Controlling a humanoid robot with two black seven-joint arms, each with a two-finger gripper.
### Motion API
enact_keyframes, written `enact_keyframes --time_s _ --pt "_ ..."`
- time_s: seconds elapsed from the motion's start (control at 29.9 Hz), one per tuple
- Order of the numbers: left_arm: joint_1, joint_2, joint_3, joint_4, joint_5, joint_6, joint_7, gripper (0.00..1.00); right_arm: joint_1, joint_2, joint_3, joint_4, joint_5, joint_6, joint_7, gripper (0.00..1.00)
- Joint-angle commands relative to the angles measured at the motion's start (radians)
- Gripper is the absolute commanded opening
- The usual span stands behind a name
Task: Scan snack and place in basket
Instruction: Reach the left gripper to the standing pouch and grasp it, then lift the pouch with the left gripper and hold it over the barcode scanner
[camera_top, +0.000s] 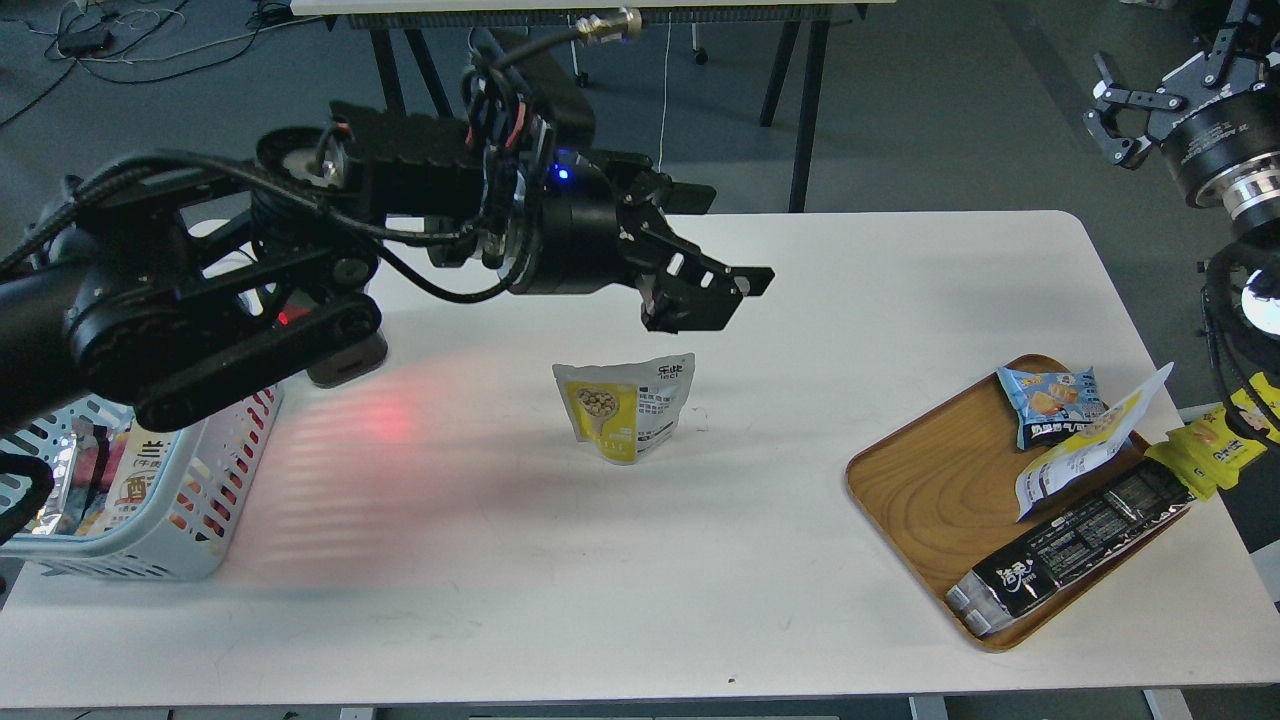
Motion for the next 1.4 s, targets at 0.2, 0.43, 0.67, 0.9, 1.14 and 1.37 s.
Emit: enact_keyframes --time_s 0.2,0.43,0.67,0.9,1.14,1.37 --pt "0.005 0.007 0.245 -0.010 0.284 0.000 -0.002 0.86 -0.003 0.002 0.000 0.002 -0.002 0.000 -0.003 0.99" --pt "0.005 0.005 0.336 0.073 0.380 0.000 -0.005 0.84 -0.001 0.000 0.001 0.002 -0.002 0.000 -0.003 0.99" --pt "0.005 0.008 0.334 0.075 0.380 0.000 -0.047 0.58 -0.004 0.000 0.000 0.002 -0.002 0.000 -0.001 0.99" --pt "0.007 0.011 0.324 0.075 0.380 0.000 -0.058 0.31 -0.004 0.000 -0.005 0.000 -0.004 0.000 -0.001 0.99" --pt "0.005 0.014 0.321 0.119 0.380 0.000 -0.079 0.06 -0.003 0.000 -0.008 0.000 -0.004 0.000 -0.001 0.99" --pt "0.004 0.072 0.304 0.081 0.380 0.000 -0.113 0.02 -0.003 -0.004 -0.006 -0.001 -0.008 0.000 -0.001 0.99"
